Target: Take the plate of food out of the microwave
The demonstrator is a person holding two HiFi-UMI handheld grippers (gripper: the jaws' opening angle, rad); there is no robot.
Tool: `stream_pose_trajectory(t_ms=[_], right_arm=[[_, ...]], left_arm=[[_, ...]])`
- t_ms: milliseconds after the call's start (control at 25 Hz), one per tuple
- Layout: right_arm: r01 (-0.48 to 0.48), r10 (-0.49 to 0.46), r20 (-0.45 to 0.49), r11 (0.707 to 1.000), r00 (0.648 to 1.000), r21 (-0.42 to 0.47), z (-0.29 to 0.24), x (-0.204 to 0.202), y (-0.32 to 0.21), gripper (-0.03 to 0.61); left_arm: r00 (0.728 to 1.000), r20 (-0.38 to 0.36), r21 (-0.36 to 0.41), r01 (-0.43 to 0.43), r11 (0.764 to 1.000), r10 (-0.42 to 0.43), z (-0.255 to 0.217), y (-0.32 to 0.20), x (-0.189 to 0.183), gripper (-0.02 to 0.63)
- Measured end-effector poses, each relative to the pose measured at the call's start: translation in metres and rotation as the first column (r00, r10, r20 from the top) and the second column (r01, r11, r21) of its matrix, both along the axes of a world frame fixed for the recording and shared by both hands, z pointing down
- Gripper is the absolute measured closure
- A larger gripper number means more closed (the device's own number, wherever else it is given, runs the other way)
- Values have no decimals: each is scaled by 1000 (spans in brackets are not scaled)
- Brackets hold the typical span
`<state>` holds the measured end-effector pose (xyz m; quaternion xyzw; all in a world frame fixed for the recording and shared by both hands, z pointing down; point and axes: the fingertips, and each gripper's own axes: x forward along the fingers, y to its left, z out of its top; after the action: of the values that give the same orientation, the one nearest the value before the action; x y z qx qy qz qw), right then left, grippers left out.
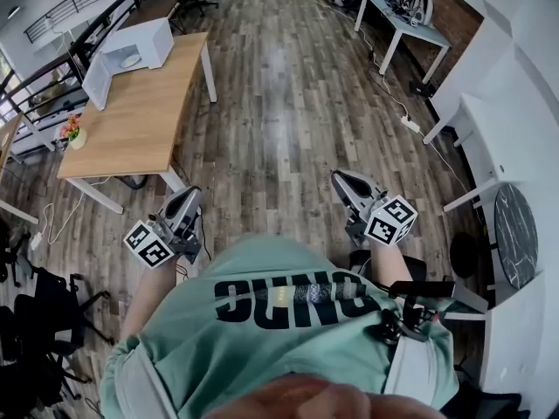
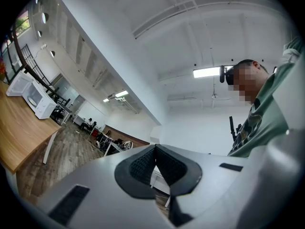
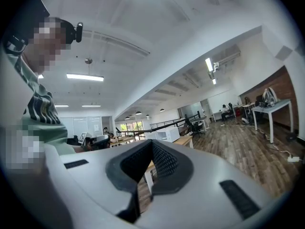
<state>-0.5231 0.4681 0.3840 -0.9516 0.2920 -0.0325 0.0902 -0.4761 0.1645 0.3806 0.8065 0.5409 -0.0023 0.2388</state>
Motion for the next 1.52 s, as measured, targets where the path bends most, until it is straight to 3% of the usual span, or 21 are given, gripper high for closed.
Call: stream_pose_trajectory(t_ms=[680, 1000, 1200, 1360, 1520], right_arm=[[-44, 43, 12, 998, 999, 37, 25, -50, 128, 572], [-86, 83, 47, 995, 995, 50, 44, -46, 147, 572], [-99, 98, 46, 995, 994, 23, 42, -23, 133, 572], [-118, 119, 27, 993, 993, -25, 34, 12, 100, 572], [-163, 164, 30, 987, 986, -11, 19, 60, 61, 572]], left_arm=[[997, 35, 60, -74, 995, 71, 11, 141, -37, 611], [994, 23, 73, -104, 992, 103, 9, 160, -25, 611], [995, -53, 119, -81, 990, 88, 10, 149, 8, 611], [987, -142, 152, -50, 987, 72, -7, 122, 63, 611], [988, -149, 162, -25, 987, 50, -20, 90, 127, 611]])
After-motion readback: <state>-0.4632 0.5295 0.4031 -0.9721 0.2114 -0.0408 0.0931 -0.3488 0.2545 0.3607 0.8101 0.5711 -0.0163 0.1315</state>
